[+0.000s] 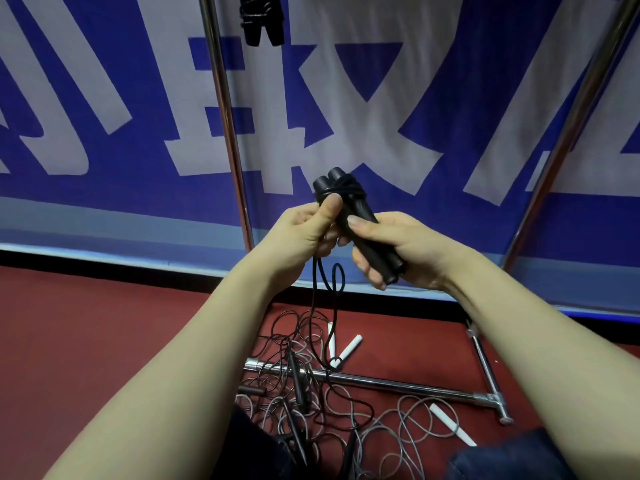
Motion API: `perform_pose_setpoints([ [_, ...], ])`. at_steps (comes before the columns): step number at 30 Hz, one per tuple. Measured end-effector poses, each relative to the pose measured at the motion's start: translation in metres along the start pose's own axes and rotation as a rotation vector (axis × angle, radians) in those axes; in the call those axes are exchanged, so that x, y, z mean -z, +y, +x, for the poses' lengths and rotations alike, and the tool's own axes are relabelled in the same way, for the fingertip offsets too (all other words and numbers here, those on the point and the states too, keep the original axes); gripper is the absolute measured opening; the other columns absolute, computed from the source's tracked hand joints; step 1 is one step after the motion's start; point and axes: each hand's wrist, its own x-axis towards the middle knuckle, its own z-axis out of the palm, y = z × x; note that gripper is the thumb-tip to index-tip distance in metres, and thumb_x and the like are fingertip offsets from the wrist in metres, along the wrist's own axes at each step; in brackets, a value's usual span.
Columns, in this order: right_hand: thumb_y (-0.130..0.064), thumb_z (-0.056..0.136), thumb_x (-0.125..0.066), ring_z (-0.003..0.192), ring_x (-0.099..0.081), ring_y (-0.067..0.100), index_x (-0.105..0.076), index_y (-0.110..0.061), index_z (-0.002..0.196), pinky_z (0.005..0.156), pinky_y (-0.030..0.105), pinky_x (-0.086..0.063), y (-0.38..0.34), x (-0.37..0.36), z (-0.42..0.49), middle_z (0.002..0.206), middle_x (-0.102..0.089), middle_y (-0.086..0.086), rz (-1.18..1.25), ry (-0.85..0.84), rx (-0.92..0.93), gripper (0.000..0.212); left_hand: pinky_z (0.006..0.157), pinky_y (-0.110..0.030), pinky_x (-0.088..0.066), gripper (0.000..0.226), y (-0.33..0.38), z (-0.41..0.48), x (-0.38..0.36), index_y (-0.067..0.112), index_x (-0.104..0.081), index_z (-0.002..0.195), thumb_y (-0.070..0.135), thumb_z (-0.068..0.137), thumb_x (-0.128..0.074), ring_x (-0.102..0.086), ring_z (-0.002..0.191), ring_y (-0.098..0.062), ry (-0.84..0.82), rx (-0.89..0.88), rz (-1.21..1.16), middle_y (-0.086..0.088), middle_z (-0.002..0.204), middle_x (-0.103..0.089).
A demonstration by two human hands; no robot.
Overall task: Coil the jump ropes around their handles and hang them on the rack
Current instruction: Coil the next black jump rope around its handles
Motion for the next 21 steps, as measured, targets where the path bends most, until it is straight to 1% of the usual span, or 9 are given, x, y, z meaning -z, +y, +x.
perform_pose_setpoints([
  [3, -0.035, 0.091, -0.056, 0.039, -0.043, 0.017, -0.057, -0.003, 0.092, 0.042, 0.024, -0.037, -0.003, -0.002, 0.000, 0.056, -0.051, 0.008, -0.009, 0.015, 0.058, 0.033, 0.050, -0.019, -0.029, 0.044, 0.003, 0.001, 0.002, 0.016, -0.043, 0.063, 0.056, 0.079, -0.053, -0.029, 0.048, -0.009, 0.057, 0.024, -0.012, 0.006, 0.054, -0.038],
  [6, -0.028, 0.097, -0.056, 0.039, -0.042, 0.017, -0.058, -0.002, 0.089, 0.041, 0.025, -0.036, -0.004, -0.002, 0.003, 0.055, -0.052, 0.008, -0.072, 0.122, 0.113, 0.028, 0.047, -0.019, -0.026, 0.044, 0.006, 0.002, 0.003, 0.021, -0.060, 0.053, 0.058, 0.078, -0.055, -0.028, 0.045, -0.009, 0.109, 0.075, 0.023, 0.004, 0.055, -0.040],
  [8, -0.028, 0.096, -0.059, 0.039, -0.043, 0.018, -0.060, -0.002, 0.088, 0.041, 0.025, -0.035, -0.003, 0.001, 0.004, 0.055, -0.053, 0.008, -0.111, 0.177, 0.130, 0.027, 0.046, -0.019, -0.027, 0.043, 0.007, 0.003, 0.003, 0.020, -0.073, 0.067, 0.059, 0.078, -0.058, -0.030, 0.043, -0.008, 0.147, 0.099, 0.048, 0.002, 0.055, -0.045],
  [9, -0.028, 0.096, -0.061, 0.039, -0.043, 0.018, -0.062, -0.004, 0.086, 0.041, 0.024, -0.035, -0.003, 0.003, 0.004, 0.055, -0.053, 0.009, -0.129, 0.199, 0.135, 0.026, 0.046, -0.020, -0.028, 0.045, 0.005, 0.004, 0.003, 0.013, -0.074, 0.077, 0.057, 0.081, -0.061, -0.031, 0.043, -0.009, 0.168, 0.104, 0.052, 0.002, 0.054, -0.047],
  [11, -0.027, 0.095, -0.063, 0.040, -0.043, 0.019, -0.063, -0.007, 0.084, 0.040, 0.023, -0.035, -0.002, 0.007, 0.004, 0.055, -0.053, 0.009, -0.161, 0.239, 0.135, 0.023, 0.046, -0.020, -0.030, 0.039, 0.003, 0.005, 0.005, 0.006, -0.072, 0.084, 0.044, 0.087, -0.067, -0.034, 0.043, -0.010, 0.169, 0.100, 0.068, 0.000, 0.055, -0.052],
  [14, -0.027, 0.094, -0.064, 0.041, -0.043, 0.020, -0.062, -0.005, 0.085, 0.041, 0.024, -0.035, 0.000, 0.015, 0.005, 0.055, -0.053, 0.009, -0.199, 0.287, 0.126, 0.024, 0.048, -0.019, -0.037, 0.020, 0.000, 0.005, 0.007, 0.005, -0.070, 0.094, 0.024, 0.091, -0.069, -0.044, 0.044, -0.010, 0.064, 0.110, 0.106, -0.001, 0.061, -0.060],
  [17, -0.027, 0.094, -0.064, 0.042, -0.043, 0.020, -0.063, -0.006, 0.084, 0.041, 0.024, -0.036, 0.003, 0.020, 0.005, 0.056, -0.054, 0.009, -0.218, 0.312, 0.116, 0.024, 0.050, -0.018, -0.039, 0.022, 0.001, 0.006, 0.010, 0.002, -0.067, 0.106, 0.021, 0.097, -0.060, -0.050, 0.047, -0.010, -0.014, 0.169, 0.075, -0.003, 0.072, -0.068],
  [19, -0.027, 0.094, -0.065, 0.041, -0.043, 0.020, -0.063, -0.005, 0.085, 0.041, 0.024, -0.036, 0.005, 0.021, 0.005, 0.055, -0.054, 0.008, -0.225, 0.327, 0.112, 0.024, 0.049, -0.018, -0.040, 0.021, 0.002, 0.006, 0.011, 0.003, -0.063, 0.099, 0.022, 0.101, -0.053, -0.050, 0.045, -0.010, -0.044, 0.212, 0.057, -0.004, 0.071, -0.069],
  [21, -0.026, 0.093, -0.065, 0.041, -0.042, 0.020, -0.061, -0.004, 0.087, 0.041, 0.025, -0.036, 0.006, 0.022, 0.006, 0.055, -0.054, 0.007, -0.238, 0.345, 0.112, 0.023, 0.043, -0.017, -0.037, 0.024, 0.001, 0.006, 0.011, 0.007, -0.057, 0.087, 0.024, 0.102, -0.049, -0.045, 0.039, -0.011, -0.038, 0.248, 0.029, -0.006, 0.060, -0.064],
])
